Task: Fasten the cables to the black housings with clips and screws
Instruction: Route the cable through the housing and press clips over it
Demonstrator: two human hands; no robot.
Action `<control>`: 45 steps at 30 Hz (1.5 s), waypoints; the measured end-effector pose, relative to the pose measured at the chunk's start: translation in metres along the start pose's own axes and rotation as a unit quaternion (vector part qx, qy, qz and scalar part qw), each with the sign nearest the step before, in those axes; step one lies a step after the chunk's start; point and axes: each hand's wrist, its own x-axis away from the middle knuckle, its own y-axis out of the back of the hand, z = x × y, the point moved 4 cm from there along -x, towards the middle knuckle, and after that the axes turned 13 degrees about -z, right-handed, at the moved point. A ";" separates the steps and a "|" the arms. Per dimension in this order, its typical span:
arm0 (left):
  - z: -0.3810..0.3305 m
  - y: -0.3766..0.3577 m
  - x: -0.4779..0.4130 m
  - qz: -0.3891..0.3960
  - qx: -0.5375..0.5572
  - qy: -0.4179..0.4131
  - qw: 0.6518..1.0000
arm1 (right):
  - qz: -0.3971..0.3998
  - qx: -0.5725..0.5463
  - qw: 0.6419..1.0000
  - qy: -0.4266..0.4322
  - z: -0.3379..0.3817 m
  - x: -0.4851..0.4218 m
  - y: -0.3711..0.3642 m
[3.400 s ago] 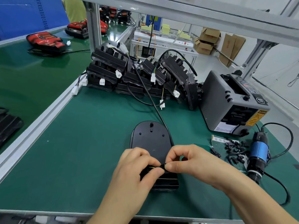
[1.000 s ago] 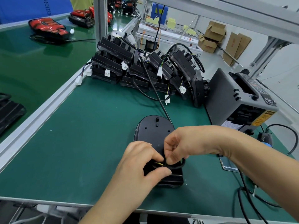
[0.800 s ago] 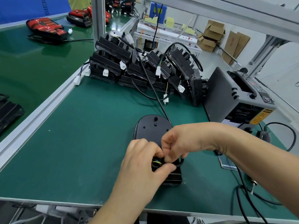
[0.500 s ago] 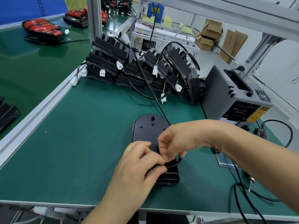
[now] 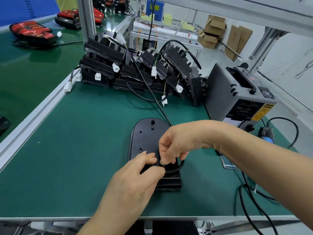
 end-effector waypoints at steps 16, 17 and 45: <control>0.004 -0.003 0.000 -0.016 0.035 0.003 0.999 | -0.386 0.049 0.904 -0.176 -0.106 0.063 0.062; 0.004 -0.003 0.000 -0.018 0.036 -0.002 0.999 | -0.388 0.113 0.884 -0.237 -0.129 0.074 0.074; 0.002 -0.001 -0.001 -0.021 0.030 -0.009 0.999 | -0.493 -0.563 0.631 -0.203 -0.245 0.148 0.069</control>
